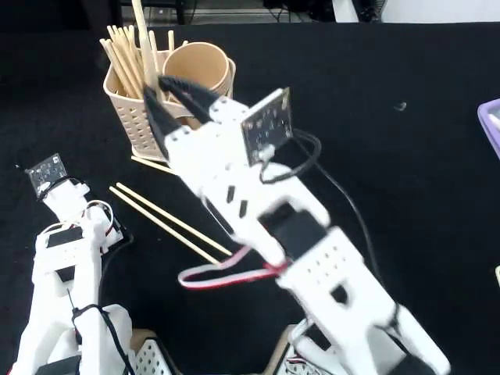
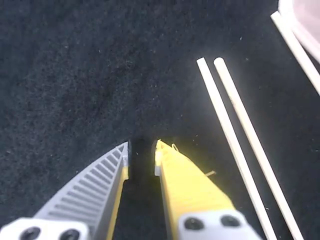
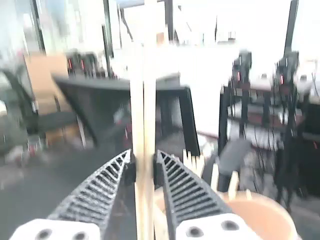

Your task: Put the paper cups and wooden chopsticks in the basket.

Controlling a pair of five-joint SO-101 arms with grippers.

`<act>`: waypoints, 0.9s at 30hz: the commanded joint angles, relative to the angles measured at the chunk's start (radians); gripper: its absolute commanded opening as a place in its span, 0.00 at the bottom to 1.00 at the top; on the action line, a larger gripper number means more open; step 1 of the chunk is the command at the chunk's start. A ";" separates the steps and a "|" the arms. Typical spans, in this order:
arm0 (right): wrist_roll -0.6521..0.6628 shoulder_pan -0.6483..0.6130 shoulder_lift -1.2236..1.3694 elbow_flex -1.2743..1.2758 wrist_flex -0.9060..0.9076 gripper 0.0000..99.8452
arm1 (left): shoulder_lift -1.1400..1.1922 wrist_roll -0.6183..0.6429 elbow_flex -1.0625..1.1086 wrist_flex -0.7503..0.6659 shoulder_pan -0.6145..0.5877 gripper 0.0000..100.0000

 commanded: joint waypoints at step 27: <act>-0.009 0.074 0.705 -0.570 -0.138 0.01 | -0.018 -0.002 0.045 -0.158 -0.010 0.10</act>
